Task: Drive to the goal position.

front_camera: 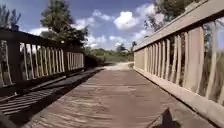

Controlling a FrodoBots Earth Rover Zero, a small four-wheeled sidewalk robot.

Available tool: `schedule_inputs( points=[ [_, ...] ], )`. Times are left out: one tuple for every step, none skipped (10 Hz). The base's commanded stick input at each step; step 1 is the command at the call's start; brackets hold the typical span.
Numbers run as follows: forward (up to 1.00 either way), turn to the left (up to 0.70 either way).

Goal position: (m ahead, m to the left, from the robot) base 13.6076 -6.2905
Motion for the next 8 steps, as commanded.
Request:
schedule_inputs(
  points=[
    [0.85,0.00],
    [0.85,0.00],
    [0.85,0.00],
    [0.85,0.00],
    [0.85,0.00],
    [0.85,0.00],
    [0.85,-0.22],
    [0.85,-0.32]
  ],
)
